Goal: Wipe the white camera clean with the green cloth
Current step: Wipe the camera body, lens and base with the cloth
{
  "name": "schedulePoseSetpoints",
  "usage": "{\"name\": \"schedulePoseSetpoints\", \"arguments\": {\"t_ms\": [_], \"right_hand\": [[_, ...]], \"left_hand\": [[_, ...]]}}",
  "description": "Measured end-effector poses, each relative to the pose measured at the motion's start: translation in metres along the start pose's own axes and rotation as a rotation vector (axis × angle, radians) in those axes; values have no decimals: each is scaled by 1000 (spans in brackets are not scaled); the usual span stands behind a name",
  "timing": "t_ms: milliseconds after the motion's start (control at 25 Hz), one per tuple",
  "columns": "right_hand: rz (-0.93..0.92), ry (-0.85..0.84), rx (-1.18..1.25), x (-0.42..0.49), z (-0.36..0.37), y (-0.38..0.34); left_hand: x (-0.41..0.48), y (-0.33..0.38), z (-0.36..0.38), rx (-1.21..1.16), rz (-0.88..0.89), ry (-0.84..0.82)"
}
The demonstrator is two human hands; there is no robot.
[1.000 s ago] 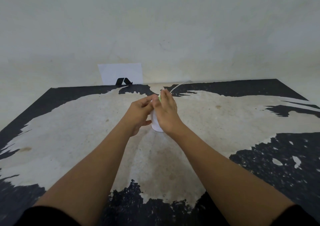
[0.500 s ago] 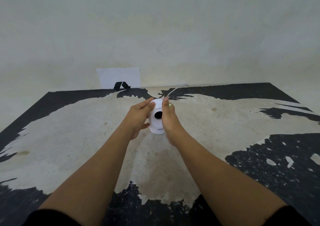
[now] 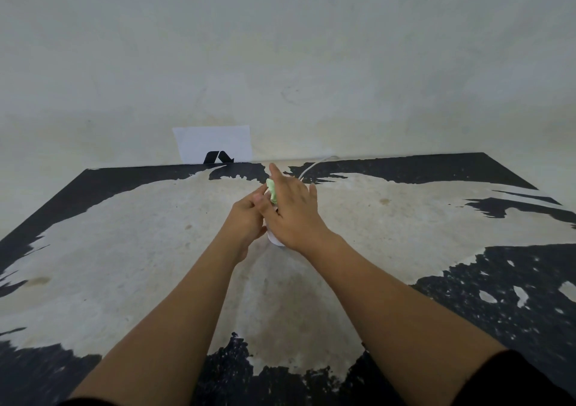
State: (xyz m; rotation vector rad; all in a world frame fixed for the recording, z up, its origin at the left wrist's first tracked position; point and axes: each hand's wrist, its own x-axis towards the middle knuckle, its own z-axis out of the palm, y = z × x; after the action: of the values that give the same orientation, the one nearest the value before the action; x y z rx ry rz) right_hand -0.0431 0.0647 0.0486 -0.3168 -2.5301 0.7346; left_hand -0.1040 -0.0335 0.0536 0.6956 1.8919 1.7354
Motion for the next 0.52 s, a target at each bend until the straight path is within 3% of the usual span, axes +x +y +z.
{"name": "schedulePoseSetpoints", "arguments": {"t_ms": [240,520], "right_hand": [[-51,115,252,-19,6,14],[-40,166,228,-47,2,29]], "left_hand": [[1,-6,7,-79,-27,61],[-2,-2,8,-96,-97,72]]}}
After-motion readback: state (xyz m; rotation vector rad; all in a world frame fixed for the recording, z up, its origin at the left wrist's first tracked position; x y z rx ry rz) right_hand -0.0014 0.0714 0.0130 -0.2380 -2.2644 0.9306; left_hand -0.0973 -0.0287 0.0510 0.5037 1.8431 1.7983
